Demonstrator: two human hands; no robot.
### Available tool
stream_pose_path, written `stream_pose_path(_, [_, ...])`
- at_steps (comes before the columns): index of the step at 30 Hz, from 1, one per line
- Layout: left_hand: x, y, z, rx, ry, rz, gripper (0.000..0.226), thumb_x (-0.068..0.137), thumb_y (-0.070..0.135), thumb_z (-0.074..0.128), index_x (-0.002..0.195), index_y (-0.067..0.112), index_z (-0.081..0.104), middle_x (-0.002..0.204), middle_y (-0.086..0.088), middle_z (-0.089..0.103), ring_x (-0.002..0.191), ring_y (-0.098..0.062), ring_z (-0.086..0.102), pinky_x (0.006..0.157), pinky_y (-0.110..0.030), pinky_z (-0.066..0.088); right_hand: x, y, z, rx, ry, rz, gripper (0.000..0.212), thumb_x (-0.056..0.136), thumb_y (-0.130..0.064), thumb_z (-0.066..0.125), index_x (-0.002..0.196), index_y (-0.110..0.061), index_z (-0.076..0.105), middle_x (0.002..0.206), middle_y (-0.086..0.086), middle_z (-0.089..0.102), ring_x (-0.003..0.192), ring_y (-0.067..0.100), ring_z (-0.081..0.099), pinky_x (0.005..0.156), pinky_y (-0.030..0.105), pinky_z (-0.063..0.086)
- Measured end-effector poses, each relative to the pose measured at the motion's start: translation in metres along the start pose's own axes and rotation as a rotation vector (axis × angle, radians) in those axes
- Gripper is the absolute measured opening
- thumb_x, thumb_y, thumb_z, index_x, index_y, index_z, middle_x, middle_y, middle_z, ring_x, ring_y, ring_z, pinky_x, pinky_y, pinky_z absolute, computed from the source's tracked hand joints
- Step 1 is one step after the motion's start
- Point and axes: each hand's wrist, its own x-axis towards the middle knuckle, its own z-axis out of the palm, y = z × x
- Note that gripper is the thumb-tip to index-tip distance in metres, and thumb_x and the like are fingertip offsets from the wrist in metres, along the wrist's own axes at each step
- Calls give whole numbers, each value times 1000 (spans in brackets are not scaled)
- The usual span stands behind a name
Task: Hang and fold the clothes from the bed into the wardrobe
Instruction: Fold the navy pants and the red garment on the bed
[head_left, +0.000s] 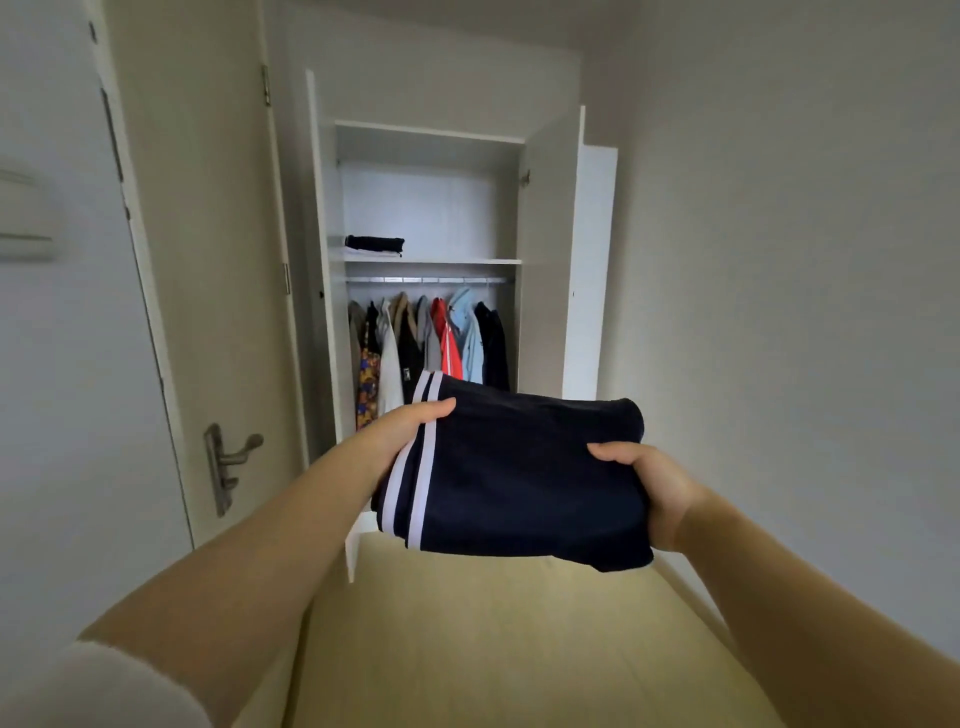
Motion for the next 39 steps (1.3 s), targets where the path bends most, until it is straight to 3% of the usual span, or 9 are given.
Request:
stream_pose_path(4, [35,19,-33,-7,49,44,27,84,28,64,103,8,67,100,-14,69,86,-28,65,79,-36,51,56,-8,21,14,-63,-13,42,58,-23,70,99,-13,66,87,10,74,72,26,71,64,35,51])
stream_pose_path(10, [115,44,-72,-39,94,100,19,86,26,61,92,9,66,74,-9,73,74,-24,66,67,-34,51,157,-30,34,62,-147,-39,44,60,-25,69,102,-12,66,91,12,74,71,29,72,61,35,54])
stream_pose_path(13, [167,57,-86,-61,101,134,20,86,27,61,94,9,66,76,-8,73,75,-24,66,67,-34,50,217,-45,32,72,-178,-39,43,60,-27,69,100,-11,67,92,14,73,71,32,71,60,37,54])
stream_pose_path(16, [226,79,-93,-79,114,151,24,86,27,60,100,8,66,84,-12,72,80,-26,64,74,-36,51,281,-69,27,96,-207,-51,35,62,-27,67,92,-9,70,88,16,73,68,33,71,59,36,54])
stream_pose_path(20, [300,107,-98,-109,110,169,24,89,24,56,99,5,65,93,-14,67,82,-27,62,79,-35,50,359,-99,22,130,-263,-88,24,64,-28,63,66,-9,78,79,15,73,62,30,71,51,35,55])
stream_pose_path(24, [367,130,-120,-140,120,189,24,88,25,57,99,5,66,95,-15,68,86,-27,62,89,-37,47,433,-120,26,196,-296,-125,32,69,-28,60,92,-9,71,85,15,73,67,31,71,63,38,51])
stream_pose_path(30, [467,156,-165,-192,127,266,22,88,20,54,96,4,67,88,-14,70,85,-27,62,88,-38,46,542,-138,41,247,-350,-139,39,72,-28,58,103,-7,66,96,17,72,76,32,70,70,40,47])
stream_pose_path(36, [568,191,-221,-158,170,342,20,89,18,50,84,7,66,68,-8,71,61,-21,67,65,-31,48,664,-163,69,244,-318,-166,43,73,-27,58,110,-6,64,103,16,70,88,32,66,77,42,48])
stream_pose_path(39, [621,219,-251,-122,176,327,20,88,20,55,85,6,68,79,-12,71,70,-25,66,67,-32,50,728,-185,88,225,-316,-179,42,72,-27,58,108,-6,64,98,16,72,80,31,70,72,40,48])
